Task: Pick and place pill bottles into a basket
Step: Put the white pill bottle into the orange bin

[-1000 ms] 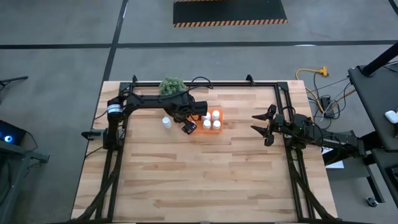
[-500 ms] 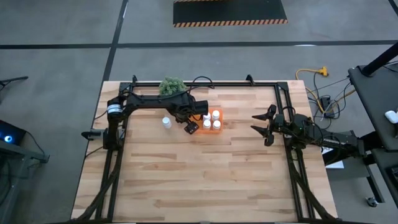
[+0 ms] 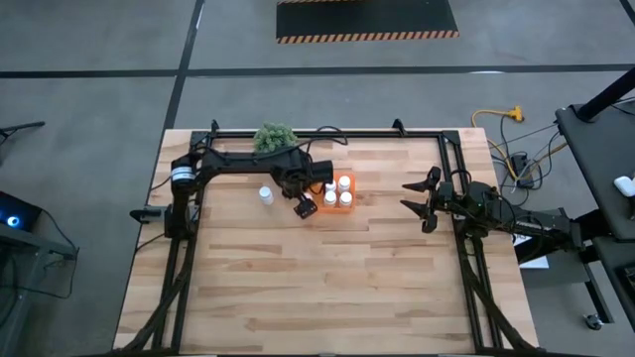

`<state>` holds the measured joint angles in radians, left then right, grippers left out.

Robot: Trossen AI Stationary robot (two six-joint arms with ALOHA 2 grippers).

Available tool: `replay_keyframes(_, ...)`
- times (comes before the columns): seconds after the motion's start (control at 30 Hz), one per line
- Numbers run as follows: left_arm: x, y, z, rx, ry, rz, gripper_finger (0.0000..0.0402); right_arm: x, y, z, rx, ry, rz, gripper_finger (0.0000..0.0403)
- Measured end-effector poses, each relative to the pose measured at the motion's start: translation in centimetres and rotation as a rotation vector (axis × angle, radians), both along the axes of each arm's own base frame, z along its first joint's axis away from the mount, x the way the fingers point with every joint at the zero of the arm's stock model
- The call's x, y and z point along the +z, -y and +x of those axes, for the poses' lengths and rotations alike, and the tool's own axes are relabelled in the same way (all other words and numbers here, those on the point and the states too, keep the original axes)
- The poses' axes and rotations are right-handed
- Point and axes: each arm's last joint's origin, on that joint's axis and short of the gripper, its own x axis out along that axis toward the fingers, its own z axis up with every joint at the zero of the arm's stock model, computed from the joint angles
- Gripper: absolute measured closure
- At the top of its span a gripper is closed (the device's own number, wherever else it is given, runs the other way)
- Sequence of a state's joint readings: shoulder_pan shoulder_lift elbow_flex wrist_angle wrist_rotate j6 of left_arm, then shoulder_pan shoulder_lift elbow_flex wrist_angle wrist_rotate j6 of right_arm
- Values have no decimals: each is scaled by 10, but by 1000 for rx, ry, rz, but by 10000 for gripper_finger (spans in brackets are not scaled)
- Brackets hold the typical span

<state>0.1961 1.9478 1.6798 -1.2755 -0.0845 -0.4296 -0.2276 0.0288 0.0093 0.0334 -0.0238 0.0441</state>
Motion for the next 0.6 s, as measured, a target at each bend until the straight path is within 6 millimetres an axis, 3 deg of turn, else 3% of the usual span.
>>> replay_keyframes(0.3, 14, 7, -10, -41, -24, 19, 57, 0, 0, 0, 0, 0, 0, 184)
replay_keyframes(0.6, 56, 6, -37, 83, 78, 123, 57, 0, 0, 0, 2, 1, 0, 184)
